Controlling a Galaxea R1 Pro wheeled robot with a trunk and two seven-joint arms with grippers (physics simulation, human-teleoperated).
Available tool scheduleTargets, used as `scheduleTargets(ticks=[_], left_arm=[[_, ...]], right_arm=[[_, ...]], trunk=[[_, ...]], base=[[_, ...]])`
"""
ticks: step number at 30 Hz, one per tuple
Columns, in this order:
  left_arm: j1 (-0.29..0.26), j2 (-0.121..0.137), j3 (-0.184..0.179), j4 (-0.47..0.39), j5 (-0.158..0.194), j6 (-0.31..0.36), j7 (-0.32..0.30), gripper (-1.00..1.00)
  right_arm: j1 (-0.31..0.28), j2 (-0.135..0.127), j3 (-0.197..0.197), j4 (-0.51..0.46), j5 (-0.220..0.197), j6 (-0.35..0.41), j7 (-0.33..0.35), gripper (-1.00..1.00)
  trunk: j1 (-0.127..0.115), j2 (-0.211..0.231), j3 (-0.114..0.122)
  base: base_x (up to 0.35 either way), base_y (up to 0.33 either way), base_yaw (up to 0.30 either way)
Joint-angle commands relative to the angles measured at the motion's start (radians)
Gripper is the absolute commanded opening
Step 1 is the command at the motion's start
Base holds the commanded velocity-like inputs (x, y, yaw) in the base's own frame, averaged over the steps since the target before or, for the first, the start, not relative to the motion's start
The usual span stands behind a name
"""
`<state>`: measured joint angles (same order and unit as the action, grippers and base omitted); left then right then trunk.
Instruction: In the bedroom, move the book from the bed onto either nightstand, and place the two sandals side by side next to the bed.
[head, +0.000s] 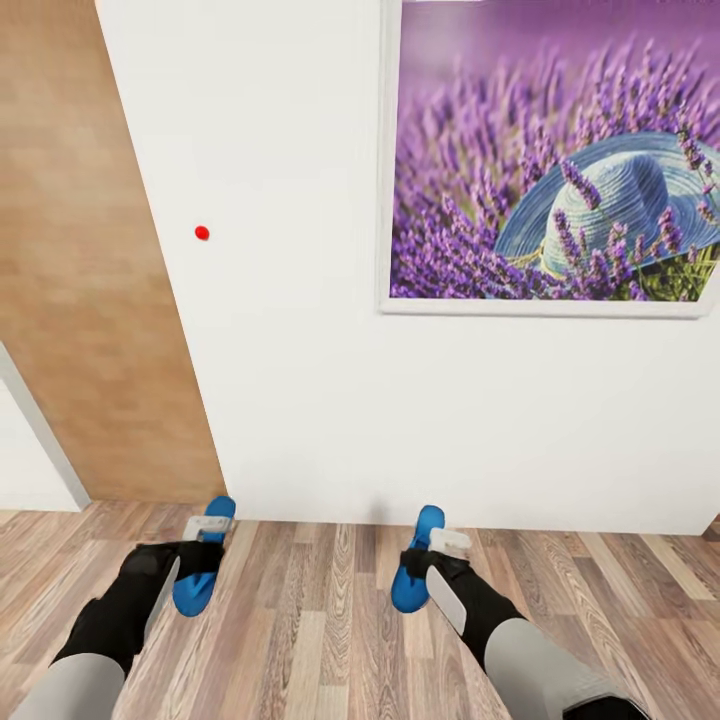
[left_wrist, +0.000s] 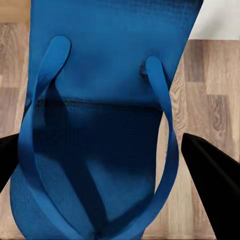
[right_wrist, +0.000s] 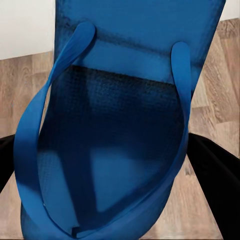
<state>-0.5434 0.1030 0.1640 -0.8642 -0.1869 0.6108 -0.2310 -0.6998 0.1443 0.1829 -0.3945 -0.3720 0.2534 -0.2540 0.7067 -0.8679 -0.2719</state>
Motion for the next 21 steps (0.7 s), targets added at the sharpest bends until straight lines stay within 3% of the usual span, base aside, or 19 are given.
scheduleTargets(ticks=[1,3,8,16,21], left_arm=[[-0.001,-0.002,0.003,0.044,-0.011,-0.027,-0.001,-1.0],[-0.001,-0.004,0.003,0.158,-0.008,-0.107,0.032,-1.0],[-0.001,-0.005,0.003,0.33,-0.006,-0.25,0.087,-1.0],[0.002,-0.005,0.003,0.483,-0.008,-0.388,0.11,-1.0],[0.004,-0.006,0.002,0.506,-0.01,-0.408,0.112,-1.0]], right_arm=[[0.008,-0.001,0.009,-0.002,-0.006,0.005,-0.009,-1.0],[0.034,-0.002,0.009,-0.002,-0.005,0.003,-0.009,-1.0],[0.089,-0.003,0.008,0.0,-0.004,-0.032,-0.01,-1.0],[0.134,-0.003,0.008,0.09,-0.004,-0.112,-0.01,-1.0],[0.138,-0.003,0.008,0.136,-0.003,-0.143,-0.01,-1.0]], trunk=[[-0.004,0.006,0.002],[-0.011,0.02,0.008],[-0.031,0.055,0.024],[-0.061,0.111,0.049],[-0.08,0.146,0.065]], base=[[0.0,0.0,0.0],[0.0,0.0,0.0],[0.0,0.0,0.0],[0.0,0.0,0.0],[0.0,0.0,0.0]])
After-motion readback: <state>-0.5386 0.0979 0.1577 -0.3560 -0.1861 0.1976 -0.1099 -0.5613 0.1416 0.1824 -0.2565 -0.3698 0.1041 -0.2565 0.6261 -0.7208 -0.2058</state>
